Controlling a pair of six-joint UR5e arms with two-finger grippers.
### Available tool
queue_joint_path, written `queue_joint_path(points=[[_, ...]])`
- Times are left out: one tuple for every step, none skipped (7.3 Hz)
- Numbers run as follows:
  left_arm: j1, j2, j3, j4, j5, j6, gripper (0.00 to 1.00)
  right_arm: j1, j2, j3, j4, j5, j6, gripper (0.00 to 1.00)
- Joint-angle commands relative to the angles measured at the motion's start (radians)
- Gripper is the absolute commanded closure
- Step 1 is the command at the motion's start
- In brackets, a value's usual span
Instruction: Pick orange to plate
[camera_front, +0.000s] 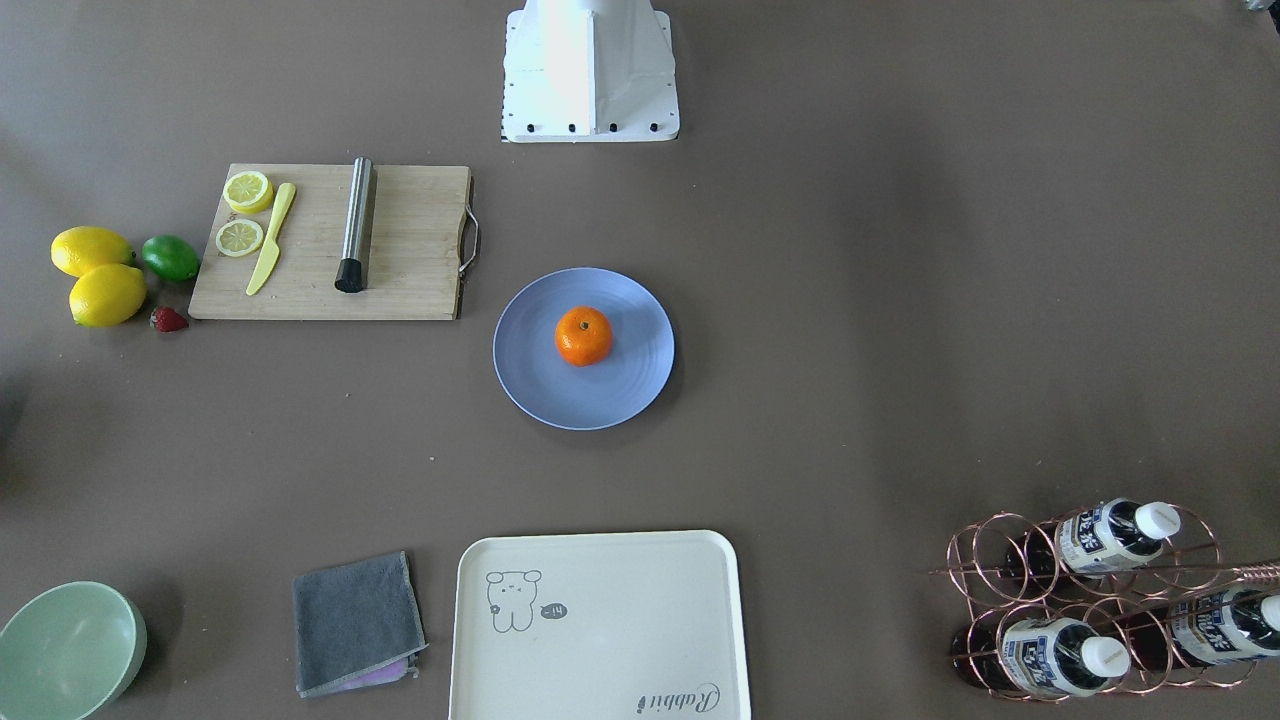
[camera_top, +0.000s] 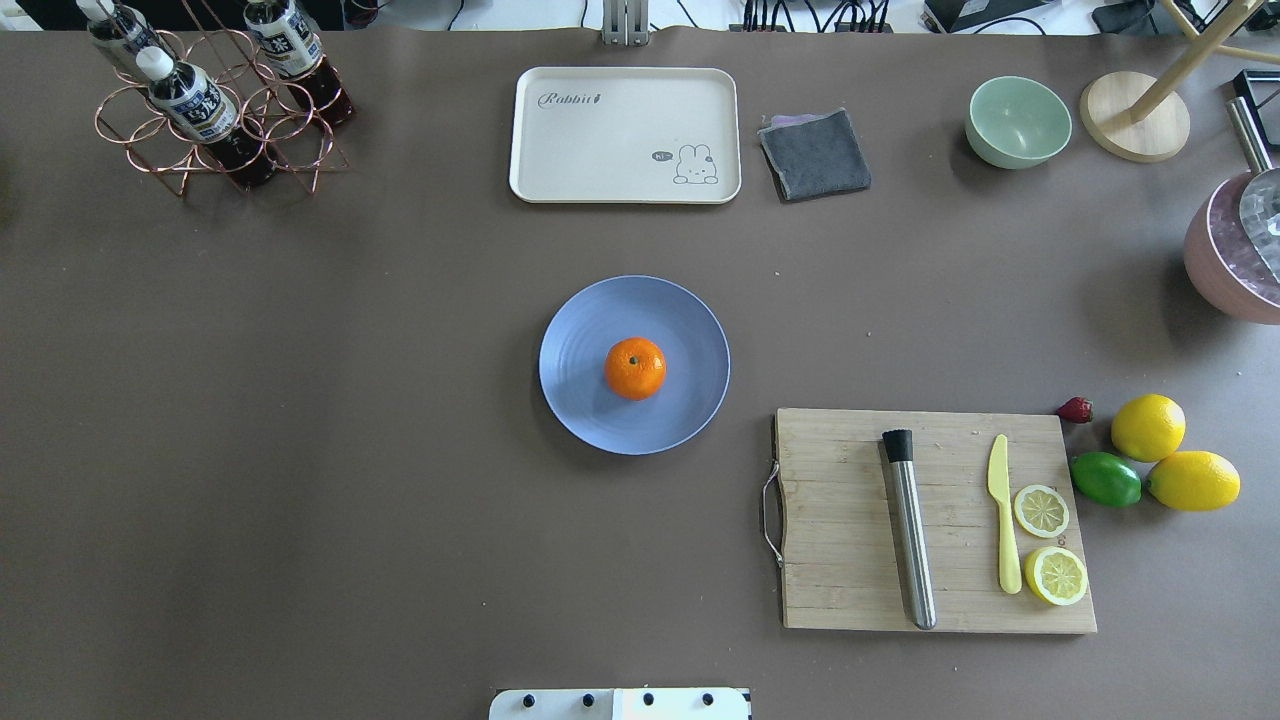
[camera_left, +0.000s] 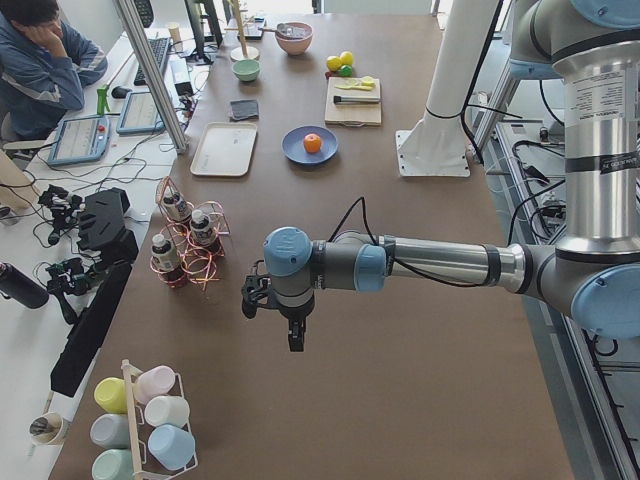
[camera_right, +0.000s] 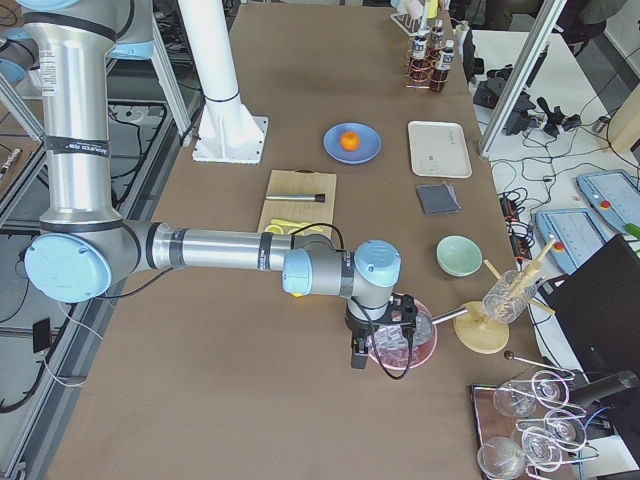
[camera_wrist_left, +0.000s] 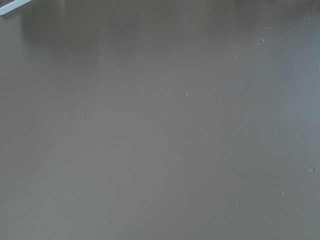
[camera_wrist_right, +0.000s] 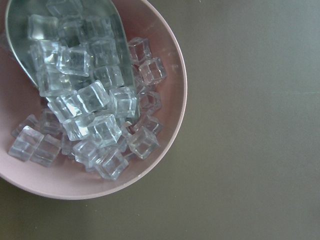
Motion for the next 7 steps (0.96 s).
queue_joint_path(points=[[-0.002,0.001,0.001,-0.001,-0.001,0.0,0.02,0.0,0.0,0.004,0.0,0.0,0.0,0.0],[0.0,0.0,-0.004,-0.001,0.002,0.0,0.02,0.0,0.0,0.004,0.0,0.0,0.0,0.0],[0.0,0.0,-0.004,-0.003,0.002,0.001,0.02,-0.001,0.002,0.008,0.0,0.002,0.0,0.0],[0.0,0.0,-0.004,-0.003,0.002,0.001,0.02,0.0,0.002,0.008,0.0,0.006,-0.002,0.0],[0.0,0.0,-0.002,-0.003,0.002,0.001,0.02,-0.001,0.002,0.008,0.0,0.008,-0.002,0.0],[0.0,-0.002,-0.001,-0.003,0.002,0.001,0.02,-0.001,0.002,0.008,0.0,0.009,-0.002,0.0],[0.0,-0.002,-0.002,-0.003,0.002,0.001,0.02,0.0,0.003,0.009,0.0,0.009,-0.002,0.0]])
